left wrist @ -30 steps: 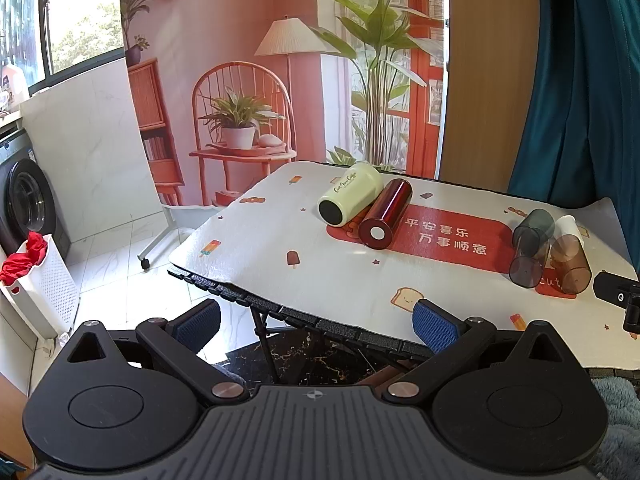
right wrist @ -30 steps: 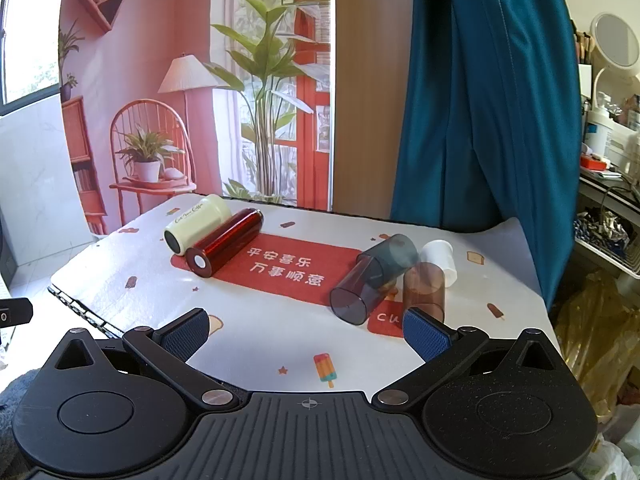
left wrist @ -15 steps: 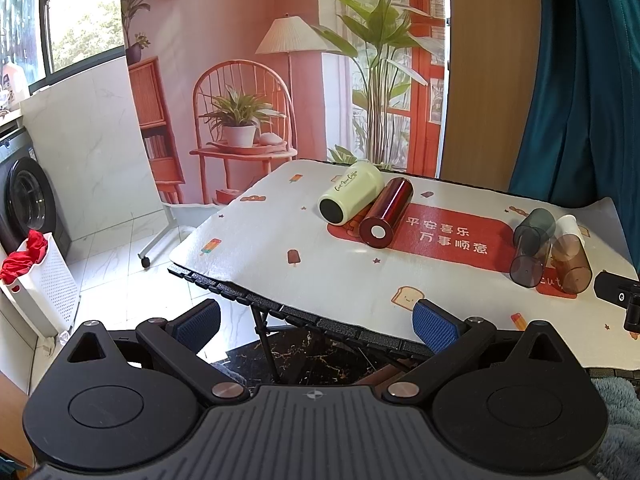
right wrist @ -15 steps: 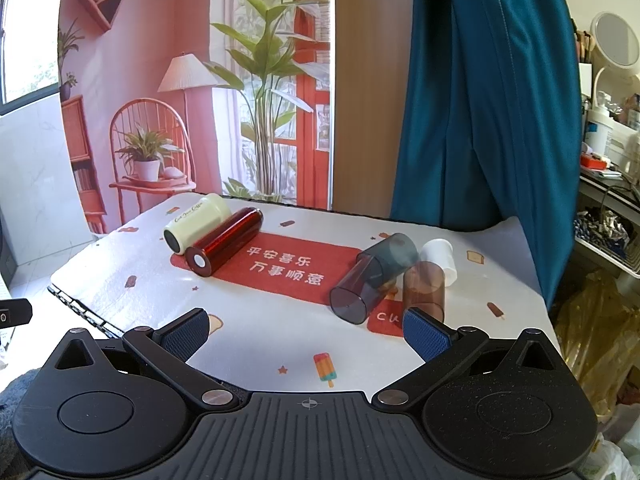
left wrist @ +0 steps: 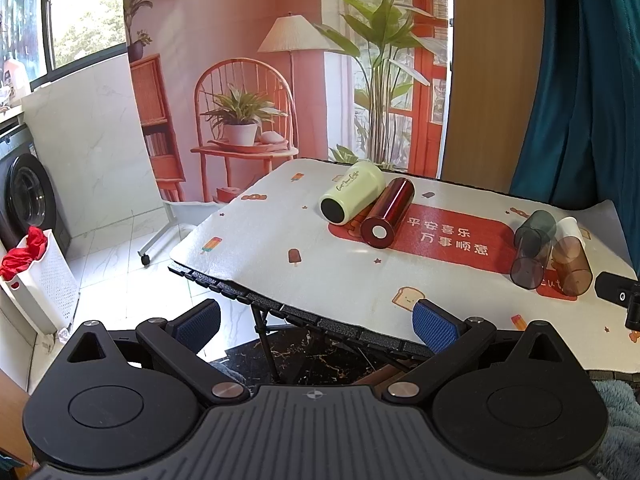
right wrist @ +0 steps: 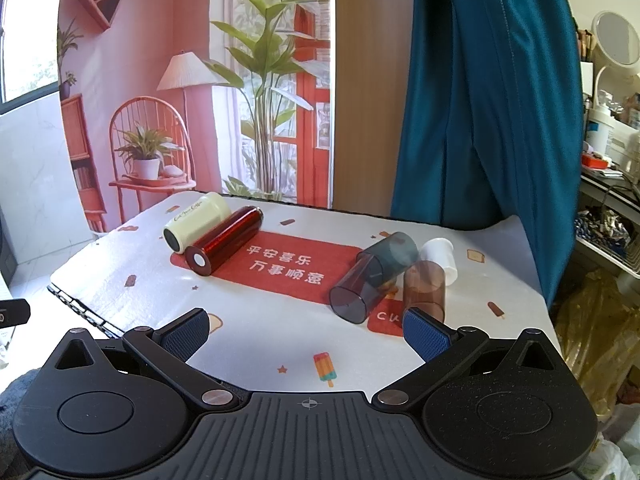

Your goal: Flip cup upright

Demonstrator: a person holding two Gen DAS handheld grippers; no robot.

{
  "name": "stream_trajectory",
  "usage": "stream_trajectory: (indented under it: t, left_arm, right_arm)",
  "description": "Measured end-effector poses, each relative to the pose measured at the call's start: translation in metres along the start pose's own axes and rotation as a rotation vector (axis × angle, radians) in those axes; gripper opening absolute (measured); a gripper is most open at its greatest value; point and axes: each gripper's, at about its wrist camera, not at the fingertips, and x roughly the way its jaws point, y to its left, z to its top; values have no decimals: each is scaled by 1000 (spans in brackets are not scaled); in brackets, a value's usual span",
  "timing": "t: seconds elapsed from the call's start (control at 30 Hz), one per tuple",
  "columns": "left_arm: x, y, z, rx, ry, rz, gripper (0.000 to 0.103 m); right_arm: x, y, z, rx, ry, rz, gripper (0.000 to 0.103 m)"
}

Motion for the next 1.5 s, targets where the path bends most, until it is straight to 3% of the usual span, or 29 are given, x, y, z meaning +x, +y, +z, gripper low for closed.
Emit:
stream_trajectory:
  t: [0.37, 0.67, 0.83, 1.5]
  left_arm:
    - [16, -1, 6, 6, 22, 4, 103]
    - [43, 4, 24, 8, 10, 58, 103]
    - [69, 11, 36, -12, 43, 84, 103]
    - [172, 12, 60, -24, 147, 113, 103]
  right_arm:
    - [17, 0, 17, -1, 22, 40, 103]
    - [50, -4, 34, 3, 34, 61, 103]
    - [69, 0, 41, -4, 42, 83, 103]
    - [194, -4, 54, 41, 136, 104, 103]
